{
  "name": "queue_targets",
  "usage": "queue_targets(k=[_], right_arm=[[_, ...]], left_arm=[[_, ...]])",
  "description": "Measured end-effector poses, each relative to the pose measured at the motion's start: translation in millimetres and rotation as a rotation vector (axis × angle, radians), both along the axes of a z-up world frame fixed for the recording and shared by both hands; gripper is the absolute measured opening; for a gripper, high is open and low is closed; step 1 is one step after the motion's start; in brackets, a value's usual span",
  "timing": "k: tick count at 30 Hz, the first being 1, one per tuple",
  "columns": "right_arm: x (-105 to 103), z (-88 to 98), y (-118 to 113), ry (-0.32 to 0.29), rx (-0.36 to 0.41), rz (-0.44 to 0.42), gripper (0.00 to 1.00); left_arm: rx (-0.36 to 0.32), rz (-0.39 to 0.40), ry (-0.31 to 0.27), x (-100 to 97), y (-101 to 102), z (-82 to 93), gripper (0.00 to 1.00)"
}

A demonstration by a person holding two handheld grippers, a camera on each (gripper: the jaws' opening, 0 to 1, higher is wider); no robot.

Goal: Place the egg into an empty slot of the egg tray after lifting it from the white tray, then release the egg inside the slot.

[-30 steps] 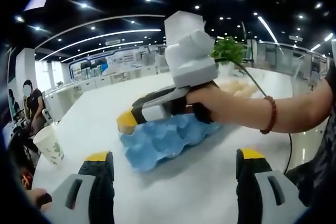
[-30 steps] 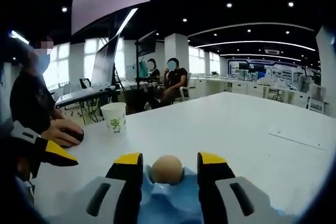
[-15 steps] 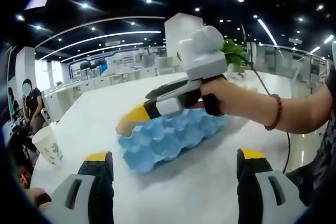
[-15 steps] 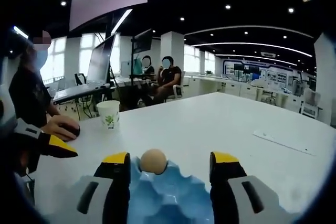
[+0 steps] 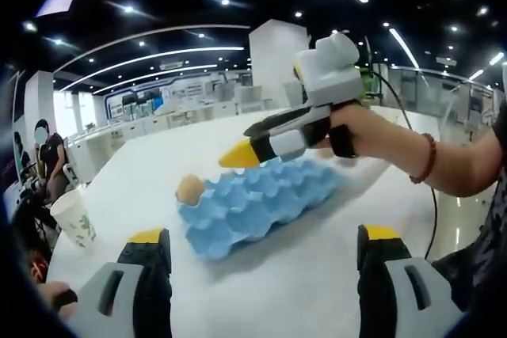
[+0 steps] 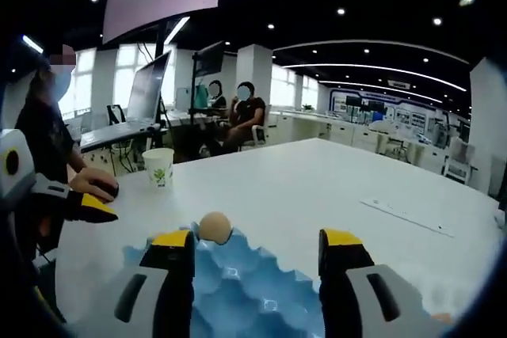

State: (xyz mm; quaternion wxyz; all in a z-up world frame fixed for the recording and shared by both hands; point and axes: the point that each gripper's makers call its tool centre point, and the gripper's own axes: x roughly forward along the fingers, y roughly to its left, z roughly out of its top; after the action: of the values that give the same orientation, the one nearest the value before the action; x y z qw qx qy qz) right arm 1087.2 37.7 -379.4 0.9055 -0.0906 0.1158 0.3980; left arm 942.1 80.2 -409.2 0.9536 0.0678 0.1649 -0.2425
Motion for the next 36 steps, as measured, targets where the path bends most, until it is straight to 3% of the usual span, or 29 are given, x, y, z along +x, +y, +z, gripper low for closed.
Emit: queue_targets(k=[19, 36], right_arm=[[-5, 10.5, -78, -0.022, -0.014, -0.118, 0.66], [-2, -2.1, -119, -0.006, -0.045, -0.191, 0.67]], left_arm=[[0.005, -0.006, -0.006, -3.5, -3, 2.0, 1.0], [0.009, -0.01, -0.003, -4.6, -6, 0.5, 1.0]])
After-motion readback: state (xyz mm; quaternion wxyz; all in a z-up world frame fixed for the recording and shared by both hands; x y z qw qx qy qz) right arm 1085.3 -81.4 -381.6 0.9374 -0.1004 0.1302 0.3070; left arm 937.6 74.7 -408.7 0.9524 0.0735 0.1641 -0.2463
